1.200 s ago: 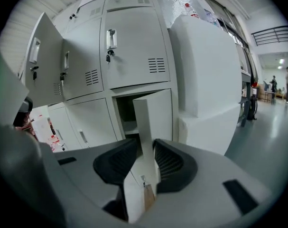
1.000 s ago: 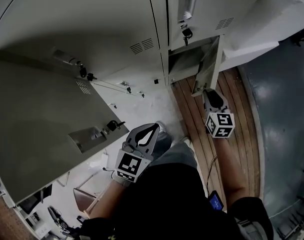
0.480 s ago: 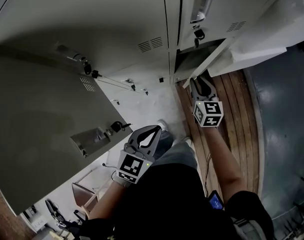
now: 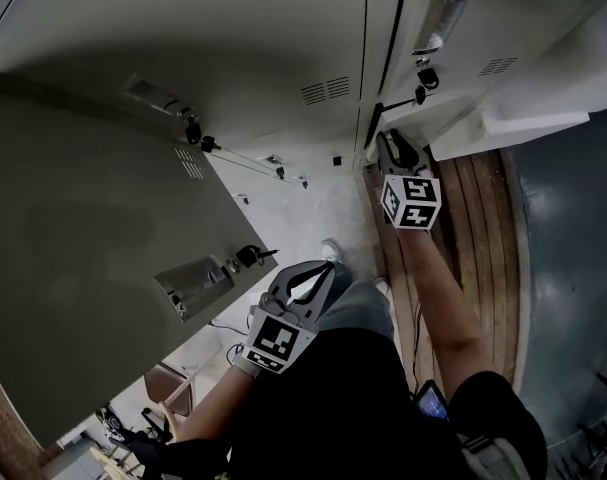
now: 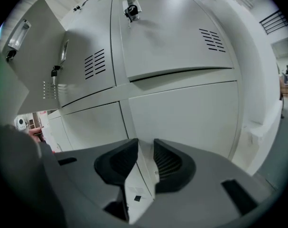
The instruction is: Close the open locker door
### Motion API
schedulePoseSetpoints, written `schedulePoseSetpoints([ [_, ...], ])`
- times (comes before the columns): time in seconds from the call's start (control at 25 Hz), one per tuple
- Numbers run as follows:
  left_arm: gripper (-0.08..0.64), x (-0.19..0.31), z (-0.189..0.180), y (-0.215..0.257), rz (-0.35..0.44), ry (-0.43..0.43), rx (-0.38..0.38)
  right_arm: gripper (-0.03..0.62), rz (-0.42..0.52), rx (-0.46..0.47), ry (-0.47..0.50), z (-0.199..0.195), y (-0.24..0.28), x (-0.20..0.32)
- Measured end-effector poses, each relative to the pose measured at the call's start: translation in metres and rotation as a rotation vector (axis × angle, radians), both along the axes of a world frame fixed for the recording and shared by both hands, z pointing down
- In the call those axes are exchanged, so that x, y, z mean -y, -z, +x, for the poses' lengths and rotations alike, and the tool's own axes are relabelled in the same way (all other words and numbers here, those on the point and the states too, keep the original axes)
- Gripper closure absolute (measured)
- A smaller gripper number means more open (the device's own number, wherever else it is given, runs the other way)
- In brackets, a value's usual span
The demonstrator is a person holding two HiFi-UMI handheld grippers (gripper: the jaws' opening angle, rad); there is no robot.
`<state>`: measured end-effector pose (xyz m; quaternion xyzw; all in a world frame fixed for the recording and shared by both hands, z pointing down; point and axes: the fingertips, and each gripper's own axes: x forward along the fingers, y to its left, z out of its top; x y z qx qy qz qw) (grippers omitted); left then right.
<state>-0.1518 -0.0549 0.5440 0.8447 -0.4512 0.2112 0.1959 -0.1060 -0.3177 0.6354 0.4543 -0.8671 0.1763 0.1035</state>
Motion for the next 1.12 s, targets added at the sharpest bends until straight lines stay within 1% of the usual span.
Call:
schedulePoseSetpoints([
  [0.32, 0.535, -0.006, -0.009, -0.006, -0.013, 0.023, 0.011, 0.474, 0.001, -0.005, 0.007, -0.019, -0.003, 0.028],
  [0.48, 0.535, -0.007, -0.009, -0.01, -0.018, 0.018, 0.011, 0.472, 0.019, -0.015, -0.008, -0.018, -0.004, 0.031],
  [0.72, 0.535, -0.008, -0.01, -0.01, -0.018, 0.022, 0.019, 0.472, 0.023, -0.02, 0.001, -0.019, -0.004, 0.031],
  [0.92, 0.535, -0.007, -0.003, -0.01, -0.014, 0.015, 0.025, 0.472, -0.008, -0.015, 0.02, -0.014, -0.002, 0.018],
  [1.12, 0.535, -0.001, 0.016, -0.004, 0.005, -0.007, 0.011, 0.472, -0.025, -0.031, 0.051, 0.006, 0.005, -0.012],
])
